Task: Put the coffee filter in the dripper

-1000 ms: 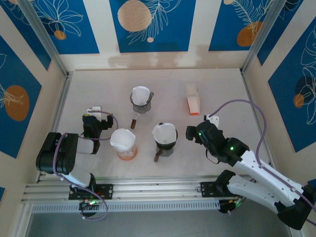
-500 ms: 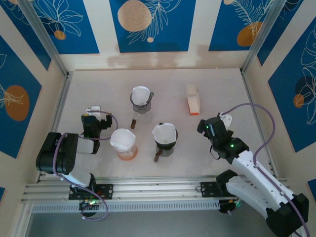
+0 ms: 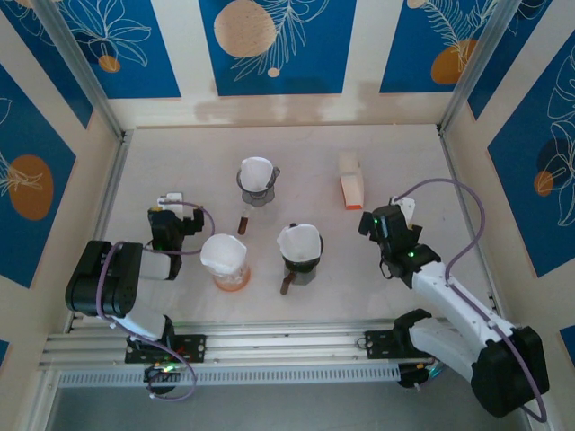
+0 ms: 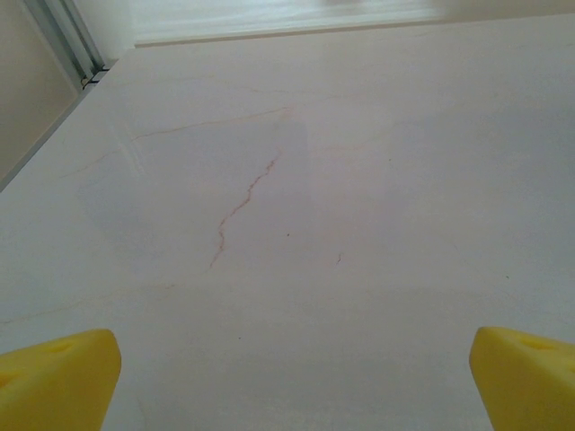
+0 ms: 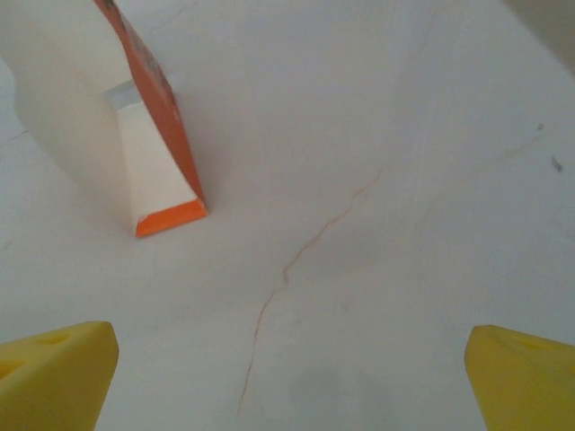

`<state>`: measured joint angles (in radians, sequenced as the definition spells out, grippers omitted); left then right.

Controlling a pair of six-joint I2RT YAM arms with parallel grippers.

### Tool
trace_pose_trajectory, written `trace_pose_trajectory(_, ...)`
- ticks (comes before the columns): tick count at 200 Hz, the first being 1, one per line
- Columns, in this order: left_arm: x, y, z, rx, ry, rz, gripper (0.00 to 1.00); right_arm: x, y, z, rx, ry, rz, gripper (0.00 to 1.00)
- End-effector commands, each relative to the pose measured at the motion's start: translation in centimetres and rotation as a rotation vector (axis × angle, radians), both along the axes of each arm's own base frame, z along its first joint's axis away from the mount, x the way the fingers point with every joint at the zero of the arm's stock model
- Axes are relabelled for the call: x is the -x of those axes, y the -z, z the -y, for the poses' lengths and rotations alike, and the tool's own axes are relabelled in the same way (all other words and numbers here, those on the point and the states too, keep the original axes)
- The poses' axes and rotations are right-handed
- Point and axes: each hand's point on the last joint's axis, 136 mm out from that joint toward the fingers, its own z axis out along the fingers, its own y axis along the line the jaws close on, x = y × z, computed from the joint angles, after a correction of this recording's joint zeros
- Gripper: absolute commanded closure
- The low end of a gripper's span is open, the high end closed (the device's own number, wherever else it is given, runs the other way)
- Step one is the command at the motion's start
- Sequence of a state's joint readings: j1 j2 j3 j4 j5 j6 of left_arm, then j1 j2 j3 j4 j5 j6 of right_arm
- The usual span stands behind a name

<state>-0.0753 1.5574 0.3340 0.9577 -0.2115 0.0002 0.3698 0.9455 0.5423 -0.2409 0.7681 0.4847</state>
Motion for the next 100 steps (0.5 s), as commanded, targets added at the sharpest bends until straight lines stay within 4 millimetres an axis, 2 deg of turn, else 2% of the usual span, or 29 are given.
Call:
trace_pose_trajectory(1, -0.6, -0.9, 0.1, -0.008, -0.003, 0.035, 0.00, -2.8, -1.5, 0.7, 0.110, -0.036, 0.083, 0.01)
trace_pose_trajectory(50, -0.6, -1.0, 0.1, -0.008, -0.001, 0.035, 0.00, -7.4, 0.0, -0.6, 0.097, -0.159, 0.169, 0.01)
trace_pose_trajectory(74, -0.6, -0.9, 0.1, -0.008, -0.003, 0.034, 0.00, -8.5, 0.8, -0.4, 0.059, -0.174, 0.215, 0.01)
trace_pose_trajectory(92, -0.6, -0.9, 0.1, -0.008, -0.004, 0.033, 0.00, -9.0, 2.6, -0.5, 0.054, -0.191, 0.181, 0.01)
trace_pose_trajectory(100, -0.6, -1.0, 0.1, -0.008, -0.002, 0.034, 0.00, -9.4, 2.6, -0.8, 0.046, -0.206, 0.161, 0.01)
